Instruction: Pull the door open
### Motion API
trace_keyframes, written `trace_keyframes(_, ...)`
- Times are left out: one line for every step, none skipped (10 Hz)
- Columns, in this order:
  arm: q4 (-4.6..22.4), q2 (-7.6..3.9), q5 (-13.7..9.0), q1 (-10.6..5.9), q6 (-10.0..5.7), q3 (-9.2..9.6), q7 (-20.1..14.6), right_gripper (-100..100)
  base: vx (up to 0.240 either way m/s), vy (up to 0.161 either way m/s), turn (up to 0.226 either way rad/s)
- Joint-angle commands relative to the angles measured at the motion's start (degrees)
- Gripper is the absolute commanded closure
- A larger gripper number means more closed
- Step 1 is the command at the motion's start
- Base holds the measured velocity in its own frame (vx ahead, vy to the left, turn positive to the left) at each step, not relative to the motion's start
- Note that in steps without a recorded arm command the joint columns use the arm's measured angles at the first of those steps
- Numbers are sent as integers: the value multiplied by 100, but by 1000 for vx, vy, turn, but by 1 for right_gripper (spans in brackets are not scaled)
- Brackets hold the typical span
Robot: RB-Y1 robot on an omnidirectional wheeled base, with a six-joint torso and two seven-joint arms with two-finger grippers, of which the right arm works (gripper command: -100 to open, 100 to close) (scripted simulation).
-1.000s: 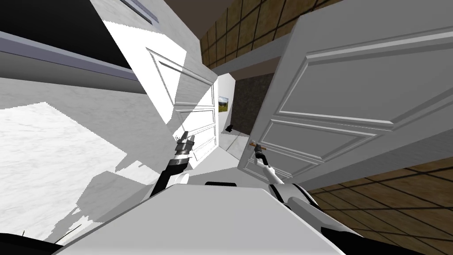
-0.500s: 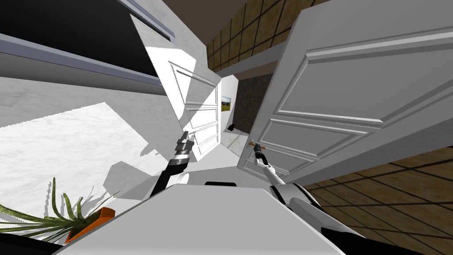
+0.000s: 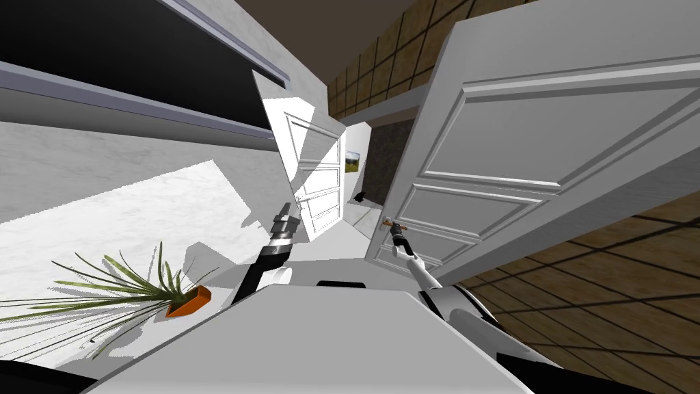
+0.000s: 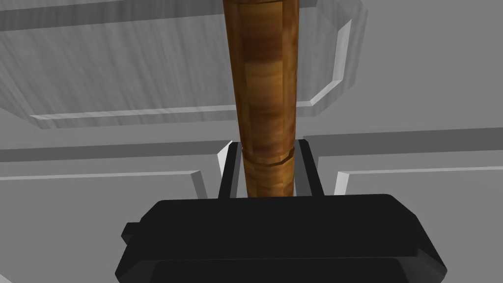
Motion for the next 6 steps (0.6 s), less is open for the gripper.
trace_keyframes(-54, -39, 20, 26, -10, 79, -72, 100, -167, -25, 102)
trace_keyframes(-91, -65, 33, 44, -17, 134, -121, 100, -228, -67, 104)
trace_keyframes(-133, -96, 49, 64, -25, 197, -178, 100, -224, -44, 90)
trace_keyframes(-179, -129, 66, 86, -34, 265, -241, 100, -201, -46, 112)
trace_keyframes(-228, -164, 83, 110, -43, 337, -305, 100, -177, -71, 107)
trace_keyframes(-276, -198, 101, 133, -53, 408, -370, 100, -200, -86, 112)
